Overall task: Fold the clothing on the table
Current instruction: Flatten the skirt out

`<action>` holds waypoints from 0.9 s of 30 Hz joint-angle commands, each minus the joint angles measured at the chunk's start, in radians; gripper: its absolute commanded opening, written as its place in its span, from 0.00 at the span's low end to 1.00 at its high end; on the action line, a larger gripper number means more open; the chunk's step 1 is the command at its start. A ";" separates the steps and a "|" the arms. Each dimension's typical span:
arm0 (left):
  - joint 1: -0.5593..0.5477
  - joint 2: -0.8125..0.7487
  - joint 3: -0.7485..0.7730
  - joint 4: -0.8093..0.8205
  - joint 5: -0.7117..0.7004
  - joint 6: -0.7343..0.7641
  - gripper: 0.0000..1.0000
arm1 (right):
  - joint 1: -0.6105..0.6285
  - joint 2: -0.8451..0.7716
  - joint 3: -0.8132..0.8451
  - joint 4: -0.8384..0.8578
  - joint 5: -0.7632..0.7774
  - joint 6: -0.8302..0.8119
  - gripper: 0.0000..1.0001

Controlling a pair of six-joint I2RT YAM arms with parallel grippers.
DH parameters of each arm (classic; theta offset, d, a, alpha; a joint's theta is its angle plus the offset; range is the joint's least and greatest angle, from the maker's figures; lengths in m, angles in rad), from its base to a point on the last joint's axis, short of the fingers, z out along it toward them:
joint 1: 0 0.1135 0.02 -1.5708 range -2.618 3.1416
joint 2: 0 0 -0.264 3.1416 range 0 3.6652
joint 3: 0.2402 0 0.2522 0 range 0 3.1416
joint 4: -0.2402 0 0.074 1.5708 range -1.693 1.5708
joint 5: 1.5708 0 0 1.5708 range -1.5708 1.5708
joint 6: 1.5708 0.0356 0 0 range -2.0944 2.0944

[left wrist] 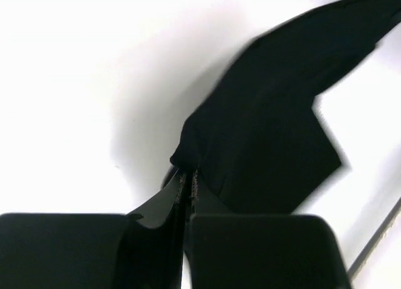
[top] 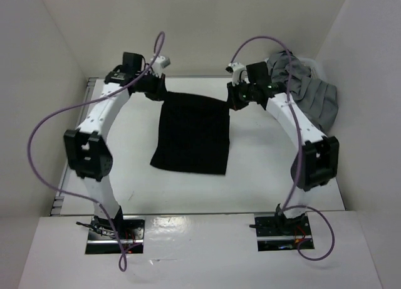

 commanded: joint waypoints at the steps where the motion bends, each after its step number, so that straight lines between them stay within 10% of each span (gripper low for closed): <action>1: -0.043 -0.267 -0.081 0.034 -0.025 0.021 0.00 | 0.074 -0.175 0.047 -0.025 0.020 -0.015 0.00; 27: 0.006 -1.190 -0.493 -0.061 -0.006 0.183 0.00 | 0.174 -0.730 -0.018 -0.258 -0.231 -0.210 0.00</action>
